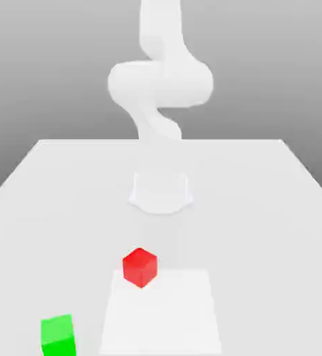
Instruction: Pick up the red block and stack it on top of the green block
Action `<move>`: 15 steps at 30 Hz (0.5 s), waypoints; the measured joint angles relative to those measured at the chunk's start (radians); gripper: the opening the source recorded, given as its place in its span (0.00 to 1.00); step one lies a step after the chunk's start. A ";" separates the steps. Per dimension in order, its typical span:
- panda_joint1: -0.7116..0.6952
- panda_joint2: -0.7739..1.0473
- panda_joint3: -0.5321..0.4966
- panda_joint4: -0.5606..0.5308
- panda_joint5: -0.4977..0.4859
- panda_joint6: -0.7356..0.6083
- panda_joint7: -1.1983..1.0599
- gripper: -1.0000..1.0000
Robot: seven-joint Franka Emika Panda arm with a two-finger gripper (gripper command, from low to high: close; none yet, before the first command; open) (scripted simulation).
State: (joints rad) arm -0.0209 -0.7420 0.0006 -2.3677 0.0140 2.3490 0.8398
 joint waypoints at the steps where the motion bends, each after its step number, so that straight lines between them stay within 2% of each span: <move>1: -0.009 0.029 0.001 -0.033 0.005 0.024 0.021 0.50; 15: -0.141 0.449 0.062 -0.506 0.034 0.371 0.366 0.50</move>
State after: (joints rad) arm -0.1617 -0.2928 0.0629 -2.8738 0.0476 2.7198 1.2062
